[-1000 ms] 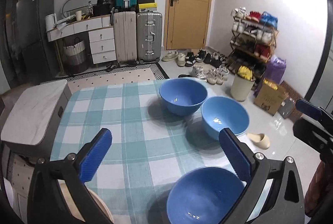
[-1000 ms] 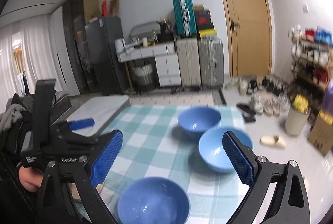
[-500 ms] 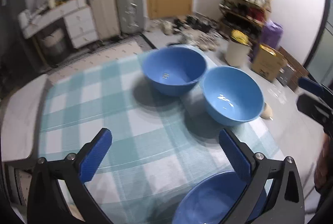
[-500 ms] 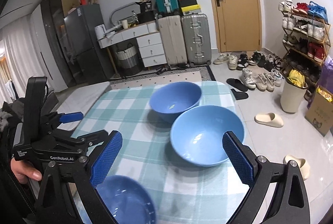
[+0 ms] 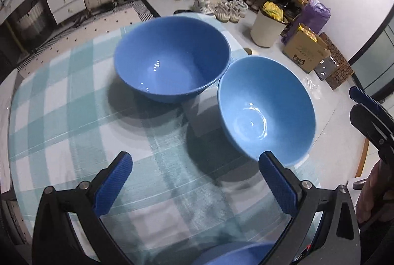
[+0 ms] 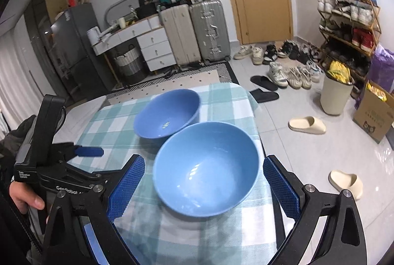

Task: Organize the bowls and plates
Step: 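Close the left and right grippers on the rims of two blue bowls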

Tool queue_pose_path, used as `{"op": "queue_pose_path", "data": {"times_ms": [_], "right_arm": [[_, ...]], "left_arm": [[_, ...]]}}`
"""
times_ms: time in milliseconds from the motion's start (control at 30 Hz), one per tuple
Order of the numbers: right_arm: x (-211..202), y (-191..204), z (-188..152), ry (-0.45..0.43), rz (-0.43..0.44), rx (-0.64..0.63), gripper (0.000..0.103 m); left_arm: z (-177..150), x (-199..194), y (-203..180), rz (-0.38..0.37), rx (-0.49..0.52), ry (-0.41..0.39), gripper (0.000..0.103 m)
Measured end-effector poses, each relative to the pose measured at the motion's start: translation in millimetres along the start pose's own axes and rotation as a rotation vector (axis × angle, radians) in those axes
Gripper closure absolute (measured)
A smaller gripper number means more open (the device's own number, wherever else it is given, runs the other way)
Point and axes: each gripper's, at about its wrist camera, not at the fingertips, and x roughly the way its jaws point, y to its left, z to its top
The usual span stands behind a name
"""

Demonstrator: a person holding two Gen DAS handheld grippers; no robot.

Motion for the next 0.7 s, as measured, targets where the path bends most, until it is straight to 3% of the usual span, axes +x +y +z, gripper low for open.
{"op": "queue_pose_path", "data": {"times_ms": [400,467,700], "right_arm": [[65,-48,8,0.148,-0.047,0.075,0.004],[75,-54,5,0.185,-0.095,0.089,0.004],[99,-59,1,0.24,-0.109,0.098,0.005]], "left_arm": [[13,31,-25,0.027,0.062,0.044,0.007],[15,35,-24,0.031,0.066,0.043,0.009],[15,48,-21,0.015,0.051,0.092,0.027]]}}
